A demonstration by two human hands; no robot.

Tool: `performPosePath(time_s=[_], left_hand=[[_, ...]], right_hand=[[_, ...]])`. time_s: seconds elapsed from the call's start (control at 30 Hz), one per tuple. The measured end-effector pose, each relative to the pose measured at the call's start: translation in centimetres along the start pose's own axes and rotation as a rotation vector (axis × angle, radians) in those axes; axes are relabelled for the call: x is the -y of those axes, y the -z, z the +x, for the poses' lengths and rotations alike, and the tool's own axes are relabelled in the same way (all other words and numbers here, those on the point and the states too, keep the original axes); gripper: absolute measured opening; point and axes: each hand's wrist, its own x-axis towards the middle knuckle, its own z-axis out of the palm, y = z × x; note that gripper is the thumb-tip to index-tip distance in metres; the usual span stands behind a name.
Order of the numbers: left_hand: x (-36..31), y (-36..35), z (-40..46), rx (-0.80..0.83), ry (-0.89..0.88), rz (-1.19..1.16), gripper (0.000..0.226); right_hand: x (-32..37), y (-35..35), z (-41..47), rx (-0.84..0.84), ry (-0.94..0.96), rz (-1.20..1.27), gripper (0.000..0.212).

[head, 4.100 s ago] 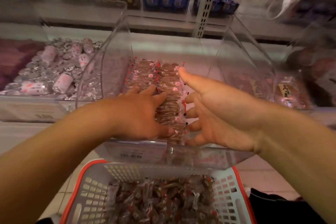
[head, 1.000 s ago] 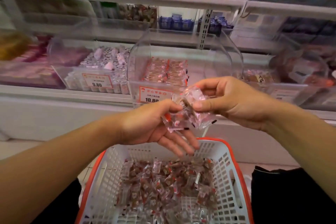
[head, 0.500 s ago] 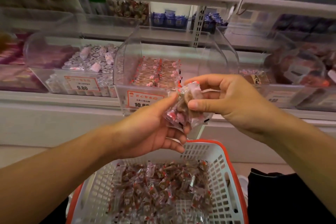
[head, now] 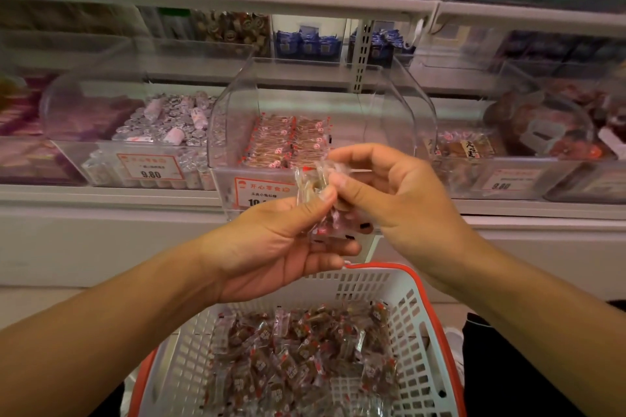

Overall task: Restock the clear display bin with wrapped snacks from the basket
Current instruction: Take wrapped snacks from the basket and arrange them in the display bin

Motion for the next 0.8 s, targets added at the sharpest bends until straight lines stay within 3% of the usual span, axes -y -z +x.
performPosePath(time_s=[0.2, 0.47, 0.67, 0.8], left_hand=[[-0.6, 0.0, -0.5, 0.064, 0.025, -0.042, 0.041], [-1.7, -0.1, -1.1, 0.054, 0.060, 0.021, 0.034], [-1.9, 0.5, -1.2, 0.119, 0.181, 0.370, 0.027], [-2.4, 0.3, -1.0, 0.013, 0.119, 0.505, 0.025]], right_hand=[[-0.5, 0.1, 0.2, -0.033, -0.003, 0.002, 0.032], [0.3, 1.6, 0.7, 0.352, 0.052, -0.258, 0.051], [0.9, 2.7, 0.9, 0.522, 0.082, -0.442, 0.069], [1.1, 2.6, 1.1, 0.432, 0.136, -0.456, 0.063]])
